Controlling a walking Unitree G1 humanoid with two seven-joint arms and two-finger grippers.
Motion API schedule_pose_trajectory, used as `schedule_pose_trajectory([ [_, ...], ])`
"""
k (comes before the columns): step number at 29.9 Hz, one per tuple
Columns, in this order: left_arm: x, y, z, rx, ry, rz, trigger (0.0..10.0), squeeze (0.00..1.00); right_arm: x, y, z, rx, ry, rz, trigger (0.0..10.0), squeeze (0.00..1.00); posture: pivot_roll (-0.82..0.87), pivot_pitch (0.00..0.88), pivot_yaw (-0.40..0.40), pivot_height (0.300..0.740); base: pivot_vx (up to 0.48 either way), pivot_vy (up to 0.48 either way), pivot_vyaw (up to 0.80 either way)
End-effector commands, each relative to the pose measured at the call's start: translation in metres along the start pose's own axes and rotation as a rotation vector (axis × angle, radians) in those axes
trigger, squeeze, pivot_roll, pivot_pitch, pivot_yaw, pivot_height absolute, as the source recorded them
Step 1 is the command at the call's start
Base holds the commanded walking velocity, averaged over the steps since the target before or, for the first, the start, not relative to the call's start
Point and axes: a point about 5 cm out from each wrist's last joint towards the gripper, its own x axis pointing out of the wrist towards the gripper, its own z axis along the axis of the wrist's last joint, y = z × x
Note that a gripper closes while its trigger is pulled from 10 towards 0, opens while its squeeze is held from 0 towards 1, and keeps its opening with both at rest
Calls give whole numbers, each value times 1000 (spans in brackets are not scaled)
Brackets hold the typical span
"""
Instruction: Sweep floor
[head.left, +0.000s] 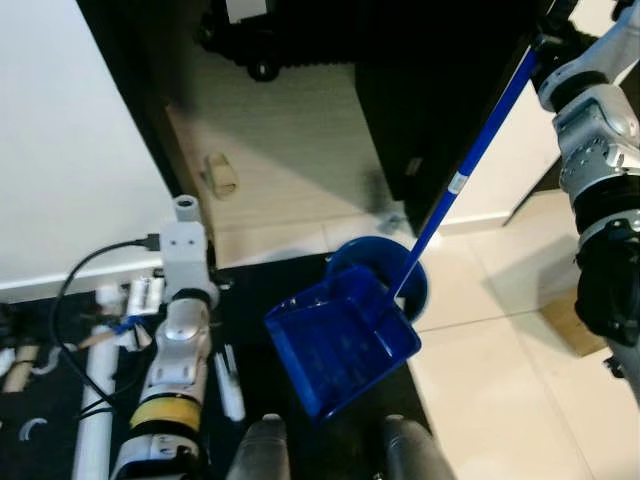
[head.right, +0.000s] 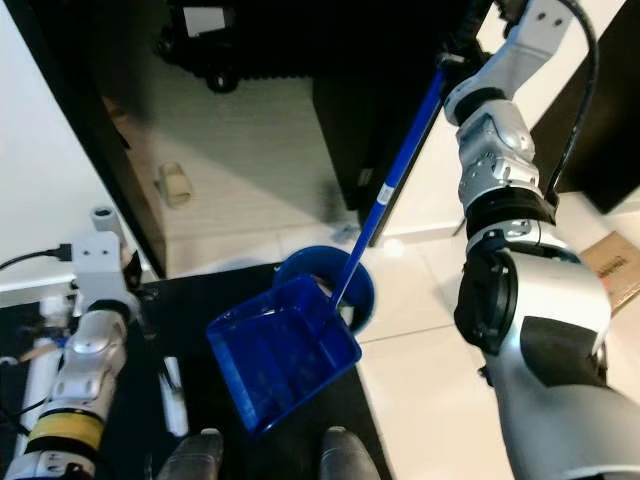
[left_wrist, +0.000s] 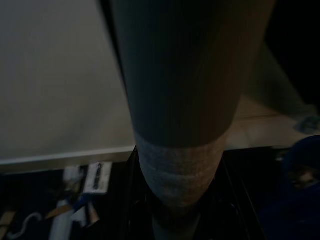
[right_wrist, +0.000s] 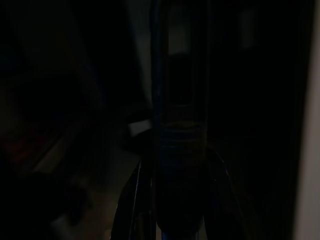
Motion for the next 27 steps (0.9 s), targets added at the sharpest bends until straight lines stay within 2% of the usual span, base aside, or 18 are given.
schedule_pose_trajectory([
  [1, -1, 4, 6, 27, -27, 0, 10000, 0, 0, -2, 7, 19, -29, 3, 10000, 0, 92, 38, -87, 740, 0, 480, 0],
  [13, -6, 3, 4, 42, -23, -15, 10000, 0, -1, 14, -9, 35, 17, 83, 10000, 0, 103, 32, -90, 740, 0, 480, 0],
  [14, -7, 3, 4, 70, -28, -29, 10000, 0, -5, 16, -22, -3, 47, 92, 10000, 0, 106, 32, -93, 740, 0, 0, 0],
  [16, -8, 3, 4, 77, -28, -31, 10000, 0, -8, 17, -29, -29, 63, 95, 10000, 0, 106, 32, -93, 740, 0, 0, 0],
  [17, -9, 4, 4, 74, -26, -13, 10000, 0, -14, 18, -44, -60, 93, 103, 10000, 0, 106, 33, -93, 740, 0, -480, 0],
  [25, -10, 0, 5, 75, -30, -19, 10000, 0, -31, 18, -77, -118, 174, 106, 10000, 0, 104, 37, -90, 740, 0, -480, 0],
  [26, -10, -4, 6, 66, -32, -28, 10000, 0, -45, 12, -98, -138, 227, 78, 10000, 0, 105, 44, -90, 740, 0, 0, 0],
  [27, -10, -5, 6, 63, -32, -31, 10000, 0, -49, 10, -102, -139, 240, 67, 10000, 0, 105, 44, -90, 740, 0, 0, 0],
])
